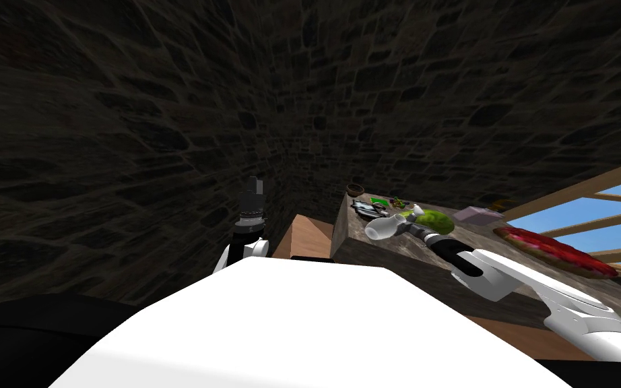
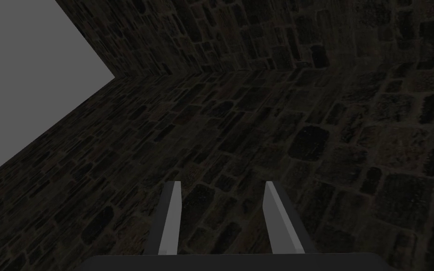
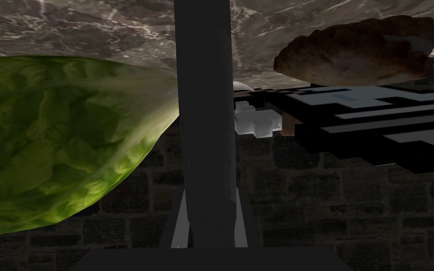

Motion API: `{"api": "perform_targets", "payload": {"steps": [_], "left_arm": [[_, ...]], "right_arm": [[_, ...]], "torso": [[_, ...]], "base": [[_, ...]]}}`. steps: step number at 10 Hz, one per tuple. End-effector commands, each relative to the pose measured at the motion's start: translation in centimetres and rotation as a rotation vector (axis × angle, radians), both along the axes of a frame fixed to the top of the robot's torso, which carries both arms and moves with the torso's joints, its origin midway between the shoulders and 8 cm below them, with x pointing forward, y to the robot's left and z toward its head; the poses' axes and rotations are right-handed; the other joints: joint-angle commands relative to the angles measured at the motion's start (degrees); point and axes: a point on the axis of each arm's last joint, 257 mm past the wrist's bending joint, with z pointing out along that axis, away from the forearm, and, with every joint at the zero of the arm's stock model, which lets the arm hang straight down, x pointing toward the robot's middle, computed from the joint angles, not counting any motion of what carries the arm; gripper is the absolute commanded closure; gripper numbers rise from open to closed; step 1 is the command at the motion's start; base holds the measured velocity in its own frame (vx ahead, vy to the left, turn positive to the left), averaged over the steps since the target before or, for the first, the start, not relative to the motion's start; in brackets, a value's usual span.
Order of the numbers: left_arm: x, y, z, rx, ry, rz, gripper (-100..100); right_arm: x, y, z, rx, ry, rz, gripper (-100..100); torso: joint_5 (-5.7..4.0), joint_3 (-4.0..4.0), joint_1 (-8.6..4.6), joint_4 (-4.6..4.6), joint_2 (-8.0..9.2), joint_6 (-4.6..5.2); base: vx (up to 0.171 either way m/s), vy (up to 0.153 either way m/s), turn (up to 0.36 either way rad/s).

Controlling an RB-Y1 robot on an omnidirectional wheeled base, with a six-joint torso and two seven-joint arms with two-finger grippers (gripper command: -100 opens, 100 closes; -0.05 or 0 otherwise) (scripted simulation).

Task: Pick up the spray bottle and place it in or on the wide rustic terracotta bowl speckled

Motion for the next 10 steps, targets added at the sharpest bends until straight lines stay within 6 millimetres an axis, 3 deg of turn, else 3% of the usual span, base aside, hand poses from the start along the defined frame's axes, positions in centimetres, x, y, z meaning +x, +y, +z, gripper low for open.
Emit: {"api": "perform_targets", "payload": {"steps": [1,3,4,5,6,7,10], "left_arm": [[0.0,0.0,0.0,0.000,0.000,0.000,0],[0.0,0.0,0.0,0.000,0.000,0.000,0],[0.0,0.0,0.0,0.000,0.000,0.000,0],[0.0,0.0,0.0,0.000,0.000,0.000,0],[0.0,0.0,0.0,0.000,0.000,0.000,0],[0.0,0.0,0.0,0.000,0.000,0.000,0],[0.0,0.0,0.0,0.000,0.000,0.000,0]], "right_arm": [[0.0,0.0,0.0,0.000,0.000,0.000,100],[0.0,0.0,0.0,0.000,0.000,0.000,100],[0.0,0.0,0.0,0.000,0.000,0.000,0],[0.0,0.0,0.0,0.000,0.000,0.000,100],[0.0,0.0,0.0,0.000,0.000,0.000,0],[0.1,-0.7,0.9,-0.024,-0.005,-0.009,100],[-0.1,-3.0,3.2,-0.091,-0.011,-0.047,100]], "torso": [[0.00,0.00,0.00,0.00,0.00,0.00],[0.00,0.02,-0.01,0.01,0.02,0.01],[0.00,0.02,-0.01,0.01,0.03,0.01],[0.00,0.01,0.00,0.00,0.02,0.01],[0.01,0.01,0.01,0.00,0.02,0.01],[0.01,0.01,0.01,0.00,0.02,0.01],[0.19,0.38,0.66,0.14,0.65,0.18]], "base": [[0.000,0.000,0.000],[0.000,0.000,0.000],[0.000,0.000,0.000],[0.000,0.000,0.000],[0.000,0.000,0.000],[-0.085,0.066,-0.070],[-0.115,0.152,-0.097]]}}
